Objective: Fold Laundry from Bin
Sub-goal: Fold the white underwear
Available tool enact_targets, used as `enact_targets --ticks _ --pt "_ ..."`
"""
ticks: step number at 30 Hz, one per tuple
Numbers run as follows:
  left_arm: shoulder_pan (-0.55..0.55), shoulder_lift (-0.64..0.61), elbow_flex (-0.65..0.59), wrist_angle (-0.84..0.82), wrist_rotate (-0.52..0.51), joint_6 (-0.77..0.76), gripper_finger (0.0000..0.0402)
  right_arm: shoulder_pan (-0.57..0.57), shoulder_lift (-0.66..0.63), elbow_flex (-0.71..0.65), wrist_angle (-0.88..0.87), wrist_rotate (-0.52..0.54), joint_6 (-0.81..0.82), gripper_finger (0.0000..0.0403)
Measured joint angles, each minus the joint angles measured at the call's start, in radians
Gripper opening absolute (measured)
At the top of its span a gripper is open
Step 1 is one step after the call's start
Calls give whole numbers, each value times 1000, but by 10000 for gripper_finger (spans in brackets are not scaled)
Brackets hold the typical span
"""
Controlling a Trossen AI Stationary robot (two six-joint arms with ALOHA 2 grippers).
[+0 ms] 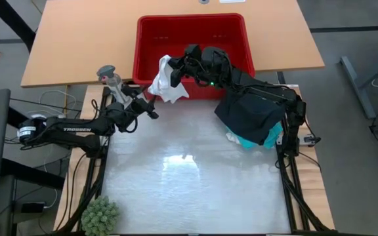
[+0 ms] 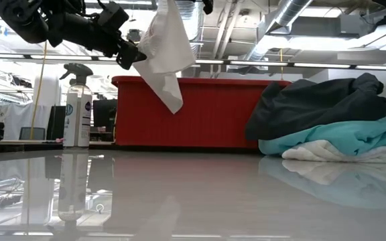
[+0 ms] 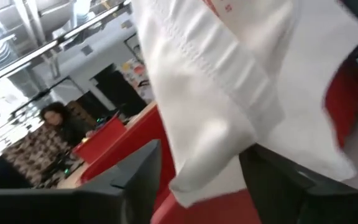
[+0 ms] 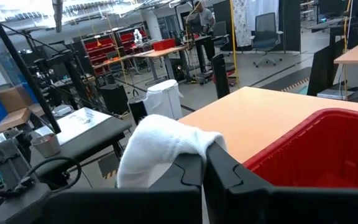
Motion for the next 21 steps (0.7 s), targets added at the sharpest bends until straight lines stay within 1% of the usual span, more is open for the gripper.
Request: enact_targets --ticks 3,8,9,10,13,15,16,18,21 --pt "4 0 0 -4 -18 -6 164 0 0 0 -16 0 1 21" --pt "-8 0 0 -4 -52 11 45 0 0 0 -55 0 2 21" --pt "-18 0 0 -4 -67 9 24 -1 0 0 -71 1 2 21" --pt "-30 -3 0 -4 -84 4 13 -5 0 0 -95 5 2 21" --pt "-78 -32 8 -35 -178 -24 9 -16 0 0 -197 52 2 21" --pt "-119 -69 20 -96 -243 -52 4 -26 1 0 -266 81 2 21" --pt "-140 -89 27 -129 -259 -75 2 -30 1 0 -289 85 3 21" --pt "-183 -138 48 -208 -263 -154 2 -40 1 0 -326 88 24 21" --pt "-232 -205 79 -342 -229 -342 1 -41 1 0 -392 86 99 20"
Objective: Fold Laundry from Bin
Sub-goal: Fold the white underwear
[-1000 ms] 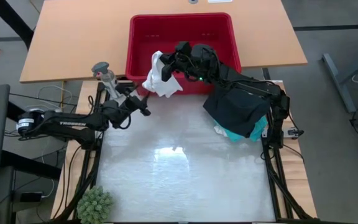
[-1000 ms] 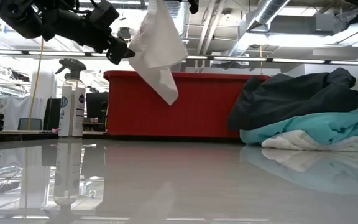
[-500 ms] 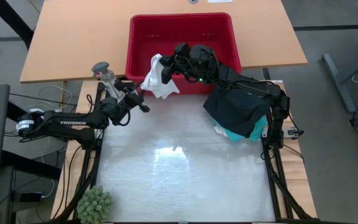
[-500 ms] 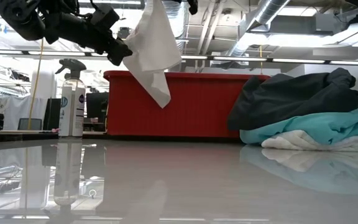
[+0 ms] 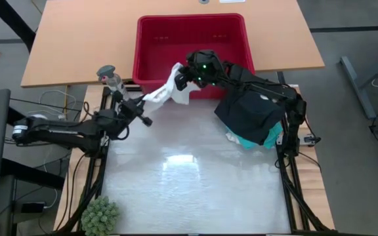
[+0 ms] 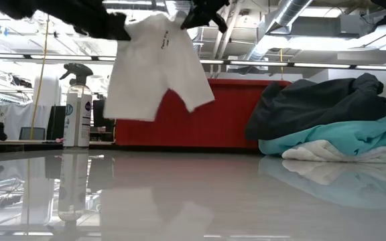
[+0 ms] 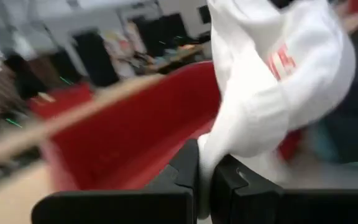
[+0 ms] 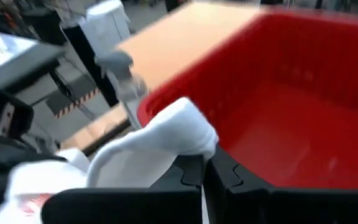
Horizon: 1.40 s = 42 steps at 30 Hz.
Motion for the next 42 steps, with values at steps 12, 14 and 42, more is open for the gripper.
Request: enact_targets --ticks 12,14,42 --pt "-26 -161 59 -608 285 -856 0 57 1 0 -303 -26 111 20" --pt "-26 -152 59 -662 280 -853 0 72 13 1 -331 -28 111 20" --pt "-146 33 4 -744 800 -763 0 433 204 -13 -566 86 83 20"
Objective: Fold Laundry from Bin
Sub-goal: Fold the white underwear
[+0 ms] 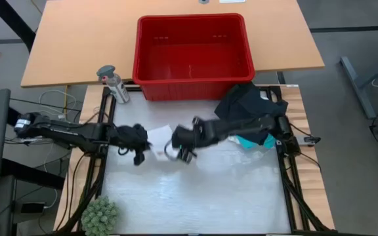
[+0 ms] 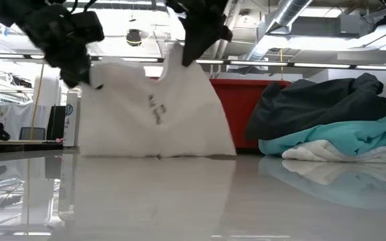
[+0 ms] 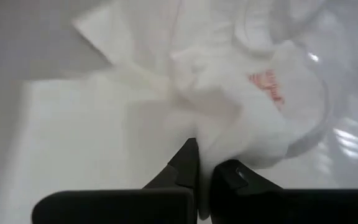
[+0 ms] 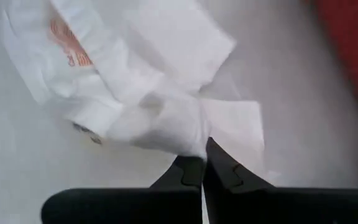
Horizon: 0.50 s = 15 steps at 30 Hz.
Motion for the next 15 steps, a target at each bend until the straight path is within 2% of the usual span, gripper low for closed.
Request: enact_targets --ticks 4,6,11,15 --pt "-102 61 -9 84 104 -54 1 82 59 -1 -3 -36 -1 29" --pt "-149 90 -9 131 147 -88 5 113 74 -1 4 -112 -18 50" --pt "-267 161 -9 248 219 -175 26 157 96 -8 14 -377 -35 109" --pt "-338 223 -9 276 337 -186 53 173 91 -35 46 -444 -44 155"
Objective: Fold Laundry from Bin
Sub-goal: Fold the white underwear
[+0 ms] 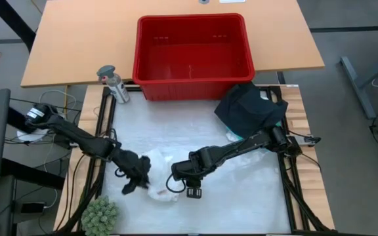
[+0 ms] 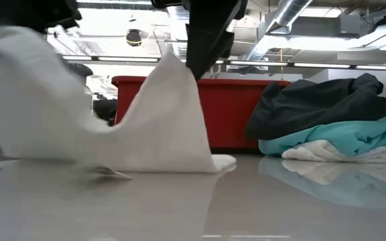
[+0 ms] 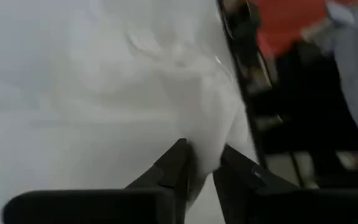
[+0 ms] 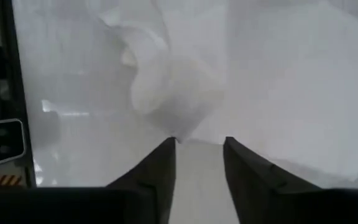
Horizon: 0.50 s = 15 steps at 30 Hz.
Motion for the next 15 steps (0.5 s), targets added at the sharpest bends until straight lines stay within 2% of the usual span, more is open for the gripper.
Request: enact_targets --ticks 5,7,10,12,15 --pt "-70 87 0 2 138 -76 101 -2 -1 -1 -13 -46 -5 201" --pt "-104 118 0 -10 154 -126 118 -2 -1 -1 -22 -43 -14 212" --pt "-143 158 0 -6 74 -201 133 -1 -1 -1 14 -9 -45 214" --pt "-163 172 0 0 -18 -246 135 -4 -1 -20 88 4 -57 209" --pt "-181 169 0 61 -99 -269 136 -21 1 -83 210 -2 -68 196"
